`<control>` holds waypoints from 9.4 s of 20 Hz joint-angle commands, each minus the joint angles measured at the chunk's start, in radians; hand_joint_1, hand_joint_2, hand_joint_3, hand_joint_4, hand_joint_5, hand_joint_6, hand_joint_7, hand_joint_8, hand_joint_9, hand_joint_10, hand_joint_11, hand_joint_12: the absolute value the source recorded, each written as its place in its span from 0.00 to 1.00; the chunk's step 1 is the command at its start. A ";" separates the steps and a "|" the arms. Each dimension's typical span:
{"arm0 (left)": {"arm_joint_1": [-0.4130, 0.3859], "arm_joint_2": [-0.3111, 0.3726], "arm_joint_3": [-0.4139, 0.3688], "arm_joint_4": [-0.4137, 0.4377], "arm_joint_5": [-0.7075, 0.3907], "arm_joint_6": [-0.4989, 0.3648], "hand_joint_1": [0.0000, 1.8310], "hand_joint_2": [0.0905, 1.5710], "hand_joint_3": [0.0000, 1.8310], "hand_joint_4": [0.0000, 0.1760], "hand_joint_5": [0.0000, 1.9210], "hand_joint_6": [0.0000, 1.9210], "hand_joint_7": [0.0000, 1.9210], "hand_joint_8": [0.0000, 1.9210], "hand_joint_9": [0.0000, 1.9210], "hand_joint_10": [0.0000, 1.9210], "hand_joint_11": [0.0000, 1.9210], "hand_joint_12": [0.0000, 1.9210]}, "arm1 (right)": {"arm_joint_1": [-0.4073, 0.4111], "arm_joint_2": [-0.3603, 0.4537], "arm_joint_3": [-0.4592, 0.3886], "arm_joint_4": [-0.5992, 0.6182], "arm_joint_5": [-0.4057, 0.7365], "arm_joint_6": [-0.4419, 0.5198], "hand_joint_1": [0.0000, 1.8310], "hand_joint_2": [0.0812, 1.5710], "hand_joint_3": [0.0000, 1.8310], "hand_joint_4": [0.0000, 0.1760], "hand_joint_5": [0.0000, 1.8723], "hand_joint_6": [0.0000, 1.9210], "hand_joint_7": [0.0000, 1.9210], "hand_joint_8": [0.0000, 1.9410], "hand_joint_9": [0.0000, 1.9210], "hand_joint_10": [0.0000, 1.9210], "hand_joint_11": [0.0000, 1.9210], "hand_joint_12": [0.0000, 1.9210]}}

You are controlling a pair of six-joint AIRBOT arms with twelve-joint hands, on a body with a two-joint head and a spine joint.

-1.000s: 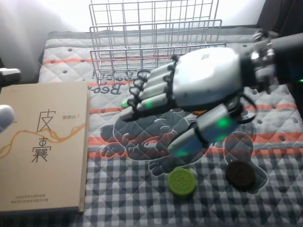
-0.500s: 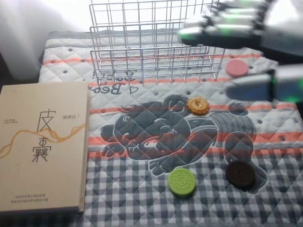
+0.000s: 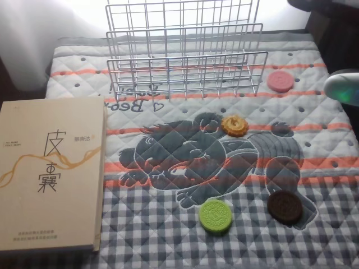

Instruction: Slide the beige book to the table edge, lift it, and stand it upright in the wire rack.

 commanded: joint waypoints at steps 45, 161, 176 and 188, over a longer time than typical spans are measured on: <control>-0.152 -0.077 0.288 0.343 0.328 -0.390 0.59 0.71 0.00 0.00 0.50 0.50 0.67 0.24 0.62 0.62 0.50 0.84 | -0.053 -0.014 0.004 0.078 0.113 0.008 0.08 0.74 0.00 0.00 0.09 0.00 0.08 0.00 0.08 0.00 0.04 0.15; -1.068 -0.328 0.485 0.539 0.250 0.248 0.68 0.73 0.00 0.00 0.46 0.47 0.46 0.72 0.52 0.82 0.53 0.89 | -0.142 -0.177 0.134 0.107 0.229 0.126 0.00 0.76 0.00 0.00 0.14 0.00 0.15 0.00 0.17 0.00 0.20 0.04; -1.064 -0.315 0.479 0.586 0.272 0.241 0.66 0.73 0.00 0.00 0.49 0.49 0.44 0.69 0.49 0.64 0.44 0.76 | -0.142 -0.176 0.132 0.115 0.233 0.130 0.01 0.76 0.00 0.00 0.14 0.00 0.15 0.00 0.17 0.00 0.20 0.03; -1.101 -0.291 0.483 0.598 0.275 0.259 0.67 0.70 0.00 0.00 0.53 0.43 0.48 0.63 0.51 0.60 0.49 0.76 | -0.142 -0.177 0.133 0.115 0.233 0.130 0.01 0.76 0.00 0.00 0.14 0.00 0.15 0.00 0.17 0.00 0.21 0.03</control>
